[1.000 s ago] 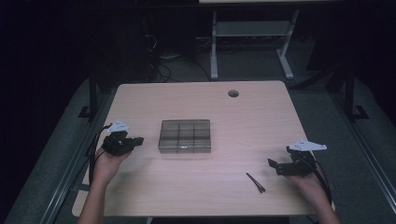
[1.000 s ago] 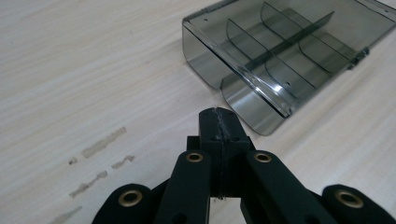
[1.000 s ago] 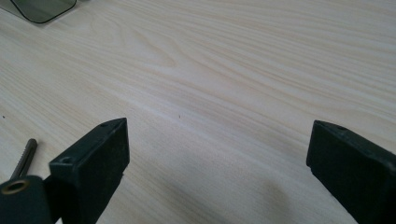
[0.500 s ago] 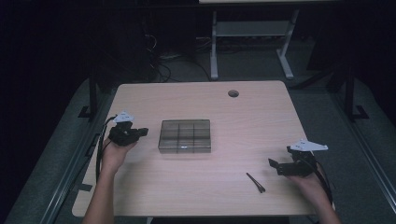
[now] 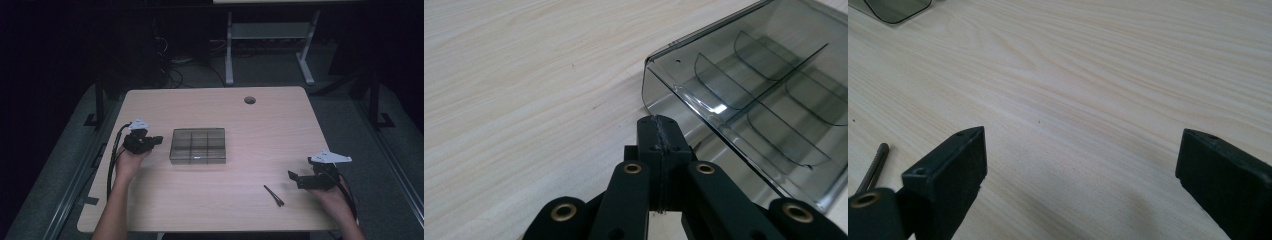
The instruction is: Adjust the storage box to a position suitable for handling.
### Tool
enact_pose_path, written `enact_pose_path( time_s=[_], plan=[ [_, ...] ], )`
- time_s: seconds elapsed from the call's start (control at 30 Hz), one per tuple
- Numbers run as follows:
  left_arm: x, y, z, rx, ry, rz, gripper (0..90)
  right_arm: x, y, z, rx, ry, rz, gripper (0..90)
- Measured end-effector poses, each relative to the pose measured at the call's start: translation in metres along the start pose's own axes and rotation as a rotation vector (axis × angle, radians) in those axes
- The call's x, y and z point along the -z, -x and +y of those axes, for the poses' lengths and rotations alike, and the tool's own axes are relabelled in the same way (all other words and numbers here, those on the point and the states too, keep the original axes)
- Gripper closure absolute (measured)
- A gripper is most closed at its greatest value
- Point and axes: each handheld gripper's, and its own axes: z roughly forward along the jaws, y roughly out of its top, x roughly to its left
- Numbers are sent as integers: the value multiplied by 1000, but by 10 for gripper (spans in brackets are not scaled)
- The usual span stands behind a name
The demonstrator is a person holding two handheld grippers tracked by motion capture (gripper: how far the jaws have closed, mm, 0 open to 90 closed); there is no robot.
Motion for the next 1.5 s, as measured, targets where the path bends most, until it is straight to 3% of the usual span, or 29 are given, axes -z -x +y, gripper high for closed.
enact_pose_path(
  time_s=[0.63,1.3,1.5],
  plan=[
    [-23,8,-1,-25,-46,16,899,-2,0,0,8,-6,0,62],
    [-33,17,0,-47,-71,-6,899,-2,0,0,6,-6,2,62],
    [-36,25,2,-58,-73,-31,899,-2,0,0,5,-7,2,62]
  ],
)
